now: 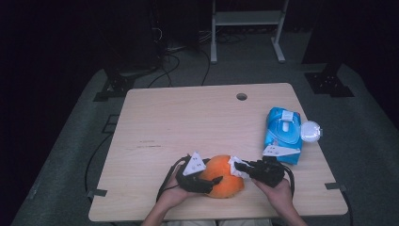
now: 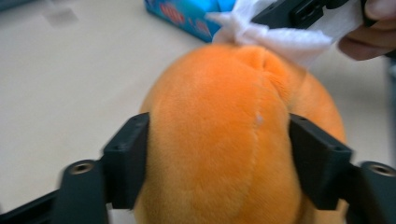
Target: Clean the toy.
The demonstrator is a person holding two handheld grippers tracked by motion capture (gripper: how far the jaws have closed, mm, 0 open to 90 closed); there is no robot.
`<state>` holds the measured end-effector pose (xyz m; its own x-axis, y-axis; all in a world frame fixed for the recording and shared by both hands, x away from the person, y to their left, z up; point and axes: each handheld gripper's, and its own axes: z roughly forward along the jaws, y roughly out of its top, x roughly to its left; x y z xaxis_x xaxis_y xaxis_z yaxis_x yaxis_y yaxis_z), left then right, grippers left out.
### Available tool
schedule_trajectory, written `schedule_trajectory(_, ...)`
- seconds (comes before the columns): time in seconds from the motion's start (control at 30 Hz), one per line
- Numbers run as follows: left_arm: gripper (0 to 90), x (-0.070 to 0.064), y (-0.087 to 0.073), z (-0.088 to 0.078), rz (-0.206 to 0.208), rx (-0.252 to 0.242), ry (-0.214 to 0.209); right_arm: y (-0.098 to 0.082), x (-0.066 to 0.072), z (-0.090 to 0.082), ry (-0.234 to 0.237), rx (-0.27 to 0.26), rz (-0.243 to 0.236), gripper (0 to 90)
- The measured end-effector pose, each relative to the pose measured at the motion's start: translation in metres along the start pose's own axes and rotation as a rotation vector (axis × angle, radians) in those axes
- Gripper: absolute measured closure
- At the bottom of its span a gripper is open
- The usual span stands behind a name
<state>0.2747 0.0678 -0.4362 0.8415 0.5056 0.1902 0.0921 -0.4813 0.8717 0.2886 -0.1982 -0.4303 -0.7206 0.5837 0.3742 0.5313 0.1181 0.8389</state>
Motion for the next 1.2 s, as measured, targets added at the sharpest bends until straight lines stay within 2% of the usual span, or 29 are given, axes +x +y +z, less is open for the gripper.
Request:
schedule_trajectory(0.03, 32.3, -0.002, 0.002, 0.0, 0.027, 0.008, 0.009, 0.001, 0.001, -0.001, 0.008, -0.013, -0.002, 80.6)
schedule_trajectory(0.13, 30.2, -0.005, 0.001, 0.001, 0.049, 0.013, -0.009, 0.001, 0.005, 0.001, -0.014, -0.001, -0.031, 80.5)
schedule_trajectory(0.17, 28.2, -0.005, 0.0, 0.0, 0.045, 0.01, -0.021, -0.001, 0.003, 0.002, -0.02, 0.006, -0.02, 80.6)
schedule_trajectory(0.23, 21.6, -0.001, 0.0, -0.001, -0.004, -0.007, -0.053, -0.003, -0.003, 0.002, -0.049, 0.018, -0.011, 80.6)
schedule_trajectory(0.3, 17.5, 0.006, -0.002, -0.001, -0.074, -0.001, -0.073, -0.004, -0.007, 0.002, -0.039, 0.017, 0.02, 80.6)
schedule_trajectory(0.33, 17.7, 0.007, -0.003, 0.0, -0.091, 0.004, -0.076, -0.004, -0.006, 0.002, -0.039, 0.02, 0.013, 80.7)
schedule_trajectory(0.4, 21.8, 0.004, -0.003, 0.001, -0.059, 0.016, -0.066, -0.002, 0.005, 0.004, -0.05, 0.026, -0.037, 80.6)
schedule_trajectory(0.5, 23.8, -0.004, 0.0, 0.002, -0.011, 0.015, -0.063, 0.004, 0.023, 0.007, -0.034, 0.02, -0.119, 80.6)
schedule_trajectory(0.57, 23.3, -0.003, 0.001, 0.001, -0.003, 0.021, -0.066, 0.003, 0.026, 0.009, -0.062, 0.032, -0.148, 80.7)
schedule_trajectory(0.7, 15.3, 0.008, 0.0, -0.002, -0.101, 0.01, -0.082, 0.0, 0.013, 0.006, -0.078, 0.035, -0.107, 80.8)
schedule_trajectory(0.77, 13.9, 0.013, -0.002, -0.001, -0.154, 0.02, -0.092, -0.001, 0.013, 0.006, -0.089, 0.042, -0.115, 80.8)
schedule_trajectory(0.8, 13.9, 0.014, -0.002, -0.001, -0.166, 0.021, -0.1, -0.001, 0.014, 0.008, -0.095, 0.045, -0.126, 80.9)
schedule_trajectory(0.83, 14.4, 0.014, -0.002, -0.001, -0.164, 0.025, -0.101, -0.002, 0.016, 0.008, -0.099, 0.047, -0.132, 80.8)
schedule_trajectory(0.87, 18.4, 0.012, -0.002, -0.001, -0.151, 0.024, -0.103, -0.001, 0.016, 0.009, -0.1, 0.048, -0.135, 80.9)
schedule_trajectory(0.93, 23.9, 0.006, 0.0, 0.0, -0.1, 0.027, -0.092, 0.0, 0.018, 0.009, -0.107, 0.041, -0.135, 80.9)
schedule_trajectory(1.03, 24.5, -0.001, 0.005, 0.001, -0.044, 0.022, -0.101, 0.005, 0.031, 0.008, -0.097, 0.018, -0.197, 80.8)
schedule_trajectory(1.07, 22.9, -0.001, 0.005, 0.001, -0.042, 0.023, -0.098, 0.005, 0.034, 0.009, -0.108, 0.025, -0.216, 80.9)
schedule_trajectory(1.1, 20.3, 0.001, 0.005, 0.0, -0.061, 0.017, -0.101, 0.005, 0.033, 0.01, -0.112, 0.034, -0.223, 80.9)
schedule_trajectory(1.17, 15.7, 0.008, 0.004, -0.004, -0.117, 0.011, -0.108, 0.002, 0.025, 0.011, -0.109, 0.045, -0.188, 80.9)
schedule_trajectory(1.2, 14.7, 0.01, 0.004, -0.005, -0.13, 0.009, -0.105, 0.002, 0.02, 0.011, -0.109, 0.04, -0.167, 81.0)
